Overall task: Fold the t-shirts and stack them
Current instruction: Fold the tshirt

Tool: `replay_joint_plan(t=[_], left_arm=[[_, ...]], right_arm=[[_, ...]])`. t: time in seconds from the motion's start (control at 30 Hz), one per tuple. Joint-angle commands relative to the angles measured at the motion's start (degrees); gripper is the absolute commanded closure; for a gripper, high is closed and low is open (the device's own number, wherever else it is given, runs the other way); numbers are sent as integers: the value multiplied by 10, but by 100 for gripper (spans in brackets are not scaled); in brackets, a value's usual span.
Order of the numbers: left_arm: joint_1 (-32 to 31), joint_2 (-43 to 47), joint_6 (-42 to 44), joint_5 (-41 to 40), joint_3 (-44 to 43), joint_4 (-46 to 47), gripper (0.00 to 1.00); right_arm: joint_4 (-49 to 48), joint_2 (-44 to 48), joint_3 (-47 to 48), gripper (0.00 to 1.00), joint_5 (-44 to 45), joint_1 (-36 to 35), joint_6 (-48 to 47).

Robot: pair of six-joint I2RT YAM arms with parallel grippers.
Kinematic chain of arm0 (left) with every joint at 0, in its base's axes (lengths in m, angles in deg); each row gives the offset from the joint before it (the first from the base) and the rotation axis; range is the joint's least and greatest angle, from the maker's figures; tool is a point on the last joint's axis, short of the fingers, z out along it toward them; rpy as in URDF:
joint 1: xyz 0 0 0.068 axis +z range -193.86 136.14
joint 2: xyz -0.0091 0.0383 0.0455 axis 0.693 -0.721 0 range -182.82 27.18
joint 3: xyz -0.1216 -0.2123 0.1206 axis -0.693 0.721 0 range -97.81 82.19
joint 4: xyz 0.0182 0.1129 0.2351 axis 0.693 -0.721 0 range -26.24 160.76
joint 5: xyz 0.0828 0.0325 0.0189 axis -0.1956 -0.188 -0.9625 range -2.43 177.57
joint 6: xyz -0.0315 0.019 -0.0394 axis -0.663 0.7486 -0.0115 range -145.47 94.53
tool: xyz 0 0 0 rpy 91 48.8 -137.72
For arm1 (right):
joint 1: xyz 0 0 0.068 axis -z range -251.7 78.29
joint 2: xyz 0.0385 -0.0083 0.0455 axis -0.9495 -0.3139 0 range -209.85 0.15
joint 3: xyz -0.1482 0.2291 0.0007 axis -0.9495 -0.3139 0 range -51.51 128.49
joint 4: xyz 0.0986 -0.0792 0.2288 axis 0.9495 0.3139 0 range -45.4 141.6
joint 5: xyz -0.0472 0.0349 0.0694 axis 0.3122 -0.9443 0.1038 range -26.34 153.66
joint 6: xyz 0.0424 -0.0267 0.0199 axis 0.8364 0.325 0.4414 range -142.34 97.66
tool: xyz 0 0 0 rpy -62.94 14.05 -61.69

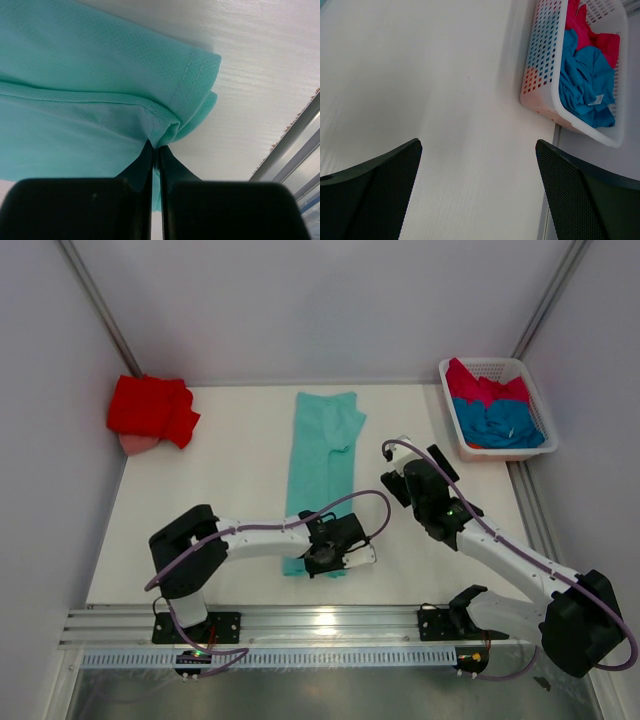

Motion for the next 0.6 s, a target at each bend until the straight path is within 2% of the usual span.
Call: replay_joint_plan(t=[0.0,0.17,0.3,0.57], left_arm=[[-1,-15,-8,17,-13,-12,100],[-1,-9,-9,39,-34,-30,100],[-1,5,-3,46,-91,-70,100],[2,42,26,3,-176,-123,100]], right_arm=[[-17,13,-3,1,-2,2,4],[-21,12,-5,1,2,2,0],[-21,10,-5,0,2,2,1],[-25,11,-3,1,9,2,3]])
